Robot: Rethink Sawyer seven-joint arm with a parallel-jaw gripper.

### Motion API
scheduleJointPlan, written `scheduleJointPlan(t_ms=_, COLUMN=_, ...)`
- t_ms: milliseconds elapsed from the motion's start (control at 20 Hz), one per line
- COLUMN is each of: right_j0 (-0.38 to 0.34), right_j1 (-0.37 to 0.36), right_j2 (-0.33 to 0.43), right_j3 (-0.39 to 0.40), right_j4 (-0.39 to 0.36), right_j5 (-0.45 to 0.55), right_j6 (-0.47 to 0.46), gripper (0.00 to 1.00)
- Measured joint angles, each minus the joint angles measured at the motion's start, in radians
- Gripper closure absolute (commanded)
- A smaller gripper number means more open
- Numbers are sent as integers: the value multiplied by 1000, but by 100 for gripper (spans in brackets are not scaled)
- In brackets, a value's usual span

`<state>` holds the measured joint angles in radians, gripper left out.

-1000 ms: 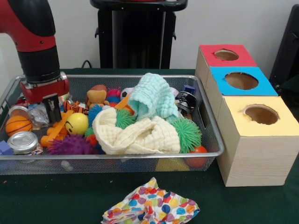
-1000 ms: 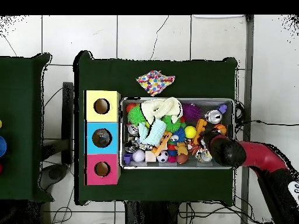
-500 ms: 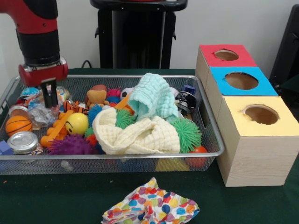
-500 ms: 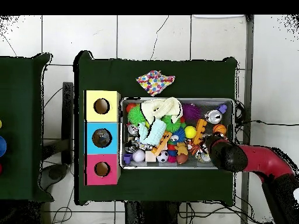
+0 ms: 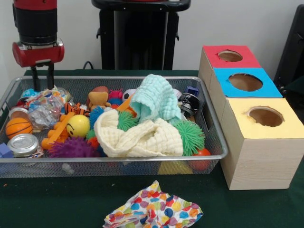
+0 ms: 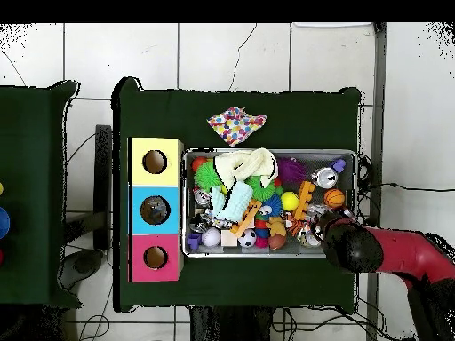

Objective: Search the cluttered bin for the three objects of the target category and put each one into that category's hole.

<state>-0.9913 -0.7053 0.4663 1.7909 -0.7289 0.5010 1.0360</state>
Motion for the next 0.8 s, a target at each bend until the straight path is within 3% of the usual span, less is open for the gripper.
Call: scheduleJointPlan(t_ms=800, right_j0=-1, right_j1=-8, right_j2=-34, right_j3=8, right_j4=41, right_j5=0, right_j6=0, gripper=0)
